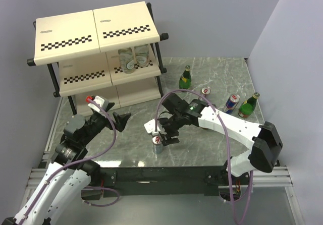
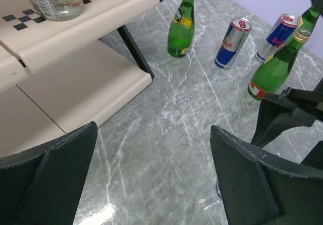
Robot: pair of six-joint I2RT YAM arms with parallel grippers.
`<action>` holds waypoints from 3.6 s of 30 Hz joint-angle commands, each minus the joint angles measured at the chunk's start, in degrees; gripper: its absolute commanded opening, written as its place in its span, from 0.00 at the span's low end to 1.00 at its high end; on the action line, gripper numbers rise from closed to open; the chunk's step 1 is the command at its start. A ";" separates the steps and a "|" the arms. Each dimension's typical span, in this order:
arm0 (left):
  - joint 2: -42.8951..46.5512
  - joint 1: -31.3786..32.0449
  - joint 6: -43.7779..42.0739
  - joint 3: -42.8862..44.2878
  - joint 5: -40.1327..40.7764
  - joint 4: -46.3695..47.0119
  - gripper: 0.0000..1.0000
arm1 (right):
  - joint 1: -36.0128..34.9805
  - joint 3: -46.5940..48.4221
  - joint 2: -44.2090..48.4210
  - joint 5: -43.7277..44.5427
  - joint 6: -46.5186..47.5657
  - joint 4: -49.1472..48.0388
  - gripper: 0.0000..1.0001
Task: Place and organize the beverage onto the shelf
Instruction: Pick up the drink from the center of the board.
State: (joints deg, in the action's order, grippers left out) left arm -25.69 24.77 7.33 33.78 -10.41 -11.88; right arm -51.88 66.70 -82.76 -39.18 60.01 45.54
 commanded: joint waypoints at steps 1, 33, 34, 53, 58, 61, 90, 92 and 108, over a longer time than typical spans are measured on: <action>0.99 -0.17 0.14 2.17 0.48 1.42 0.99 | -1.38 2.74 -1.26 2.26 -2.17 -1.68 0.75; 4.53 -0.25 4.16 -8.55 -17.52 22.06 1.00 | 9.67 9.51 3.21 -1.60 -23.68 -4.48 0.00; 3.12 -0.25 4.96 -8.47 -18.14 24.16 0.99 | 10.73 9.16 4.44 -1.43 -24.75 -5.36 0.00; -29.57 13.37 -2.41 -10.13 -8.22 51.59 0.94 | 17.86 8.45 6.47 4.99 -37.94 -14.51 0.00; -33.10 13.46 -3.64 -10.75 -5.24 56.96 0.94 | 17.86 7.83 5.25 9.98 -43.65 -19.52 0.00; -33.28 13.46 -4.08 -11.10 -3.83 57.23 0.94 | 17.86 8.27 3.75 11.32 -45.77 -21.54 0.00; -52.53 13.63 -11.46 -8.12 0.31 68.31 0.91 | 12.94 13.55 -3.90 28.62 -63.35 -24.01 0.00; -51.92 13.63 -11.46 -8.81 0.66 68.13 0.91 | 12.42 13.72 -4.07 30.47 -61.25 -23.22 0.00; -30.83 13.63 -5.40 -17.34 7.77 57.15 0.90 | 11.71 10.65 -10.05 32.41 -53.24 -24.35 0.00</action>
State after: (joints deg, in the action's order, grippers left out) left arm -59.64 38.20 -1.06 17.17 -5.06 47.99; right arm -39.66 77.38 -93.54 -7.49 5.08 26.50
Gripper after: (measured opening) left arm 0.906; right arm 0.616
